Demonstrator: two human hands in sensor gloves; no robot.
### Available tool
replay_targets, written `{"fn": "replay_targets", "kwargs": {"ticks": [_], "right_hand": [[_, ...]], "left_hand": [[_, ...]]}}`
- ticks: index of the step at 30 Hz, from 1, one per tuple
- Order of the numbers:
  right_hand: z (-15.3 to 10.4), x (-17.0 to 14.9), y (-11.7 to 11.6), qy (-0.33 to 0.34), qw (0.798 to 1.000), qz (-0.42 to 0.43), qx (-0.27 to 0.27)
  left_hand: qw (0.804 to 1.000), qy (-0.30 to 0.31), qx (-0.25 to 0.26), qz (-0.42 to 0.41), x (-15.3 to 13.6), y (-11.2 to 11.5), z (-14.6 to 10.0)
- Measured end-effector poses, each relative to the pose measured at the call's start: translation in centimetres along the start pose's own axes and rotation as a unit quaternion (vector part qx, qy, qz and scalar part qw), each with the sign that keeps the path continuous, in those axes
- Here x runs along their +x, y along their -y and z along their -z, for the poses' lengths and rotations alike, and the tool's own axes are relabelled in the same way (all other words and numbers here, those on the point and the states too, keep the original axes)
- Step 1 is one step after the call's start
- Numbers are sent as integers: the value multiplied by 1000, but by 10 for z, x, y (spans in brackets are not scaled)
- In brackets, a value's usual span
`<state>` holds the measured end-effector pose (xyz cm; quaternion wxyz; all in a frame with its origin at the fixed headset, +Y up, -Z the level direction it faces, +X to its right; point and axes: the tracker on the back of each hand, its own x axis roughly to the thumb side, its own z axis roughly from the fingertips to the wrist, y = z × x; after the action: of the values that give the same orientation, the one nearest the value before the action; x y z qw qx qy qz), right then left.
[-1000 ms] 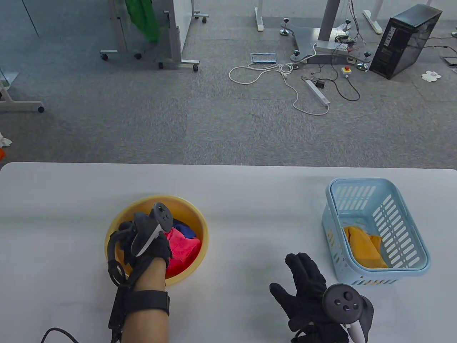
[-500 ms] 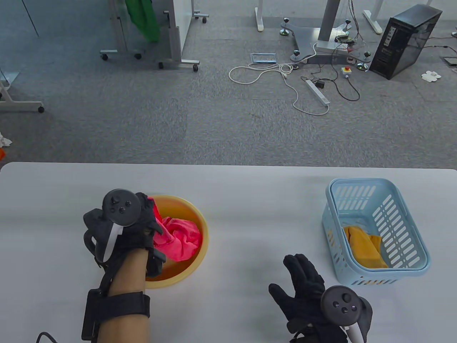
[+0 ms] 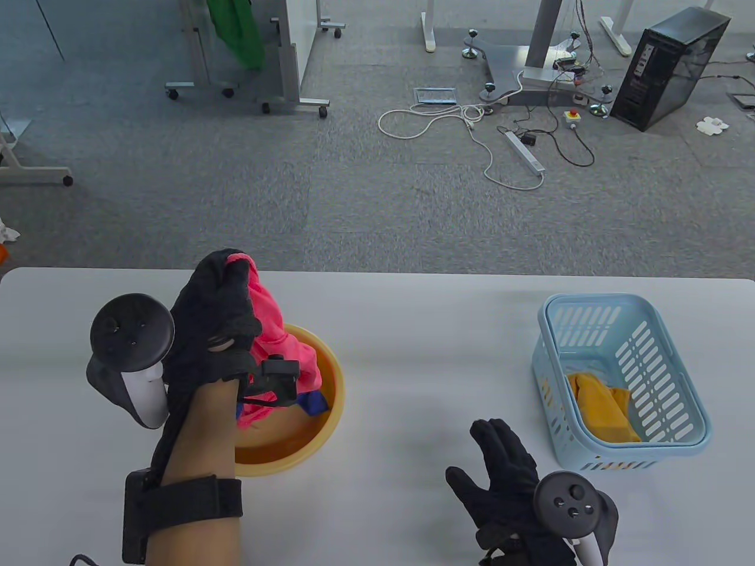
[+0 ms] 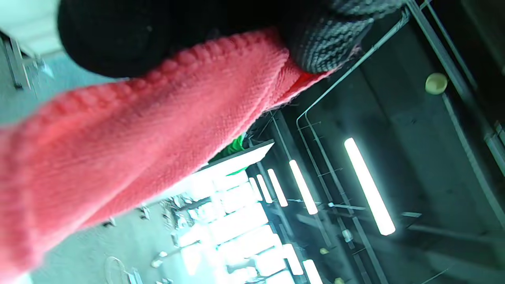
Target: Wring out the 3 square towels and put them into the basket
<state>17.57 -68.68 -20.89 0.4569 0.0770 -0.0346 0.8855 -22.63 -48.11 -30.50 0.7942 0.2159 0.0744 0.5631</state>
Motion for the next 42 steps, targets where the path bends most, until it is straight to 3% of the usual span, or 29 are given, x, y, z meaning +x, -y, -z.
{"fn": "replay_targets", "kwargs": {"ticks": [9, 13, 17, 21, 28, 31, 35, 39, 41, 42], "right_hand": [[0, -1, -1, 1, 1000, -9, -1], [1, -2, -1, 21, 1000, -2, 4], [-1, 3, -2, 44, 999, 20, 4], [-2, 8, 2, 53, 997, 53, 5], [-7, 4, 8, 56, 994, 71, -58], [-6, 1, 8, 51, 994, 75, -66], [-2, -8, 6, 45, 993, 90, -65], [1, -20, 2, 43, 988, 140, -59], [1, -23, 2, 55, 985, 112, -115], [2, -24, 3, 55, 987, 98, -117]], "left_hand": [[986, 21, -84, -140, 20, 32, -8], [978, 92, -75, -174, 34, 52, -18], [961, 131, -113, -215, 47, 73, -29], [938, 149, -176, -259, 69, 100, -48], [904, 160, -252, -307, 104, 148, -84], [884, 162, -295, -325, 112, 165, -98], [843, 170, -364, -358, 118, 186, -116], [816, 163, -395, -388, 120, 200, -126], [804, 171, -403, -403, 120, 204, -129], [802, 173, -405, -404, 120, 205, -129]]}}
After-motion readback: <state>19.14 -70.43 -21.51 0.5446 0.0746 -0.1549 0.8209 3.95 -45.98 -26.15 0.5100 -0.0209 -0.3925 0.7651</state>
